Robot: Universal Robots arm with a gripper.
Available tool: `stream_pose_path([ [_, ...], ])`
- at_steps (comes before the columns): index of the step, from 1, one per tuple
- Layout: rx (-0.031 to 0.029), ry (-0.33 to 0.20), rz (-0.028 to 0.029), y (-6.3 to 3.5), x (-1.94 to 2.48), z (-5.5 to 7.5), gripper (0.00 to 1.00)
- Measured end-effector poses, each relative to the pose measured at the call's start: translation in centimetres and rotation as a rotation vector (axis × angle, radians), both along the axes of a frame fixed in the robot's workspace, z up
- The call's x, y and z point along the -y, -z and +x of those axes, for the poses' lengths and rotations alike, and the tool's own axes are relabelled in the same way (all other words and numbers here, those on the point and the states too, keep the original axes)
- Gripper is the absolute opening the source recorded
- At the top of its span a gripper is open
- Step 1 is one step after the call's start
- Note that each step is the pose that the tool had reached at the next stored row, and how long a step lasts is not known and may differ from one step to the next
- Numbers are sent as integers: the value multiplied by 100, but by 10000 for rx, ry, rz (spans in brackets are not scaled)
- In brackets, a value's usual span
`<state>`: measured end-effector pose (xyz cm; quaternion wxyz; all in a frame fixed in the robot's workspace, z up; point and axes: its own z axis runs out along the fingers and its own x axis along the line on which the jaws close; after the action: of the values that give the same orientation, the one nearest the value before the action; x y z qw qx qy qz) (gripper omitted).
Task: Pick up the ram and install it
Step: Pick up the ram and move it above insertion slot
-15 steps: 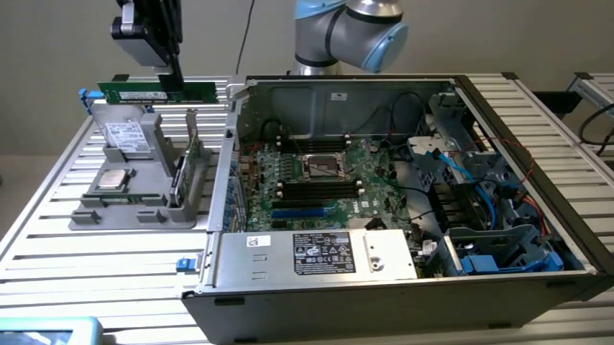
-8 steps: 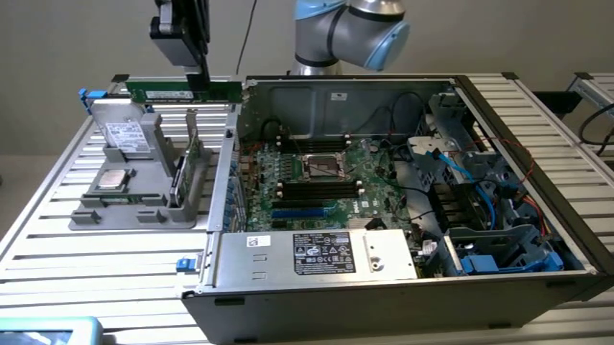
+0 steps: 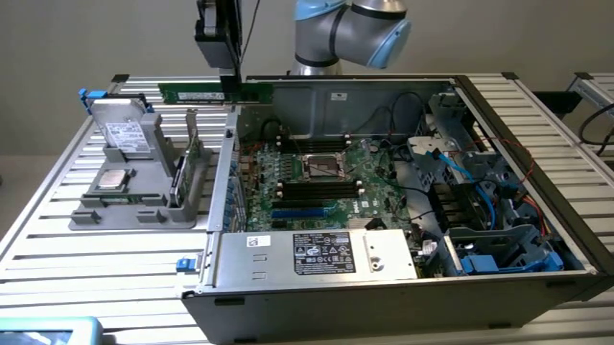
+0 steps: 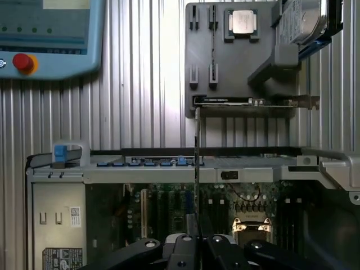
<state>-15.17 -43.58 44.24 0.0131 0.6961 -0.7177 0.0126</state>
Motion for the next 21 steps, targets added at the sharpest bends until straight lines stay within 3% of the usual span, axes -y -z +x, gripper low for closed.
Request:
stream_pose_path([
  [12, 2, 0, 22, 81, -10, 538, 12],
  [21, 131, 2, 146, 126, -20, 786, 12],
])
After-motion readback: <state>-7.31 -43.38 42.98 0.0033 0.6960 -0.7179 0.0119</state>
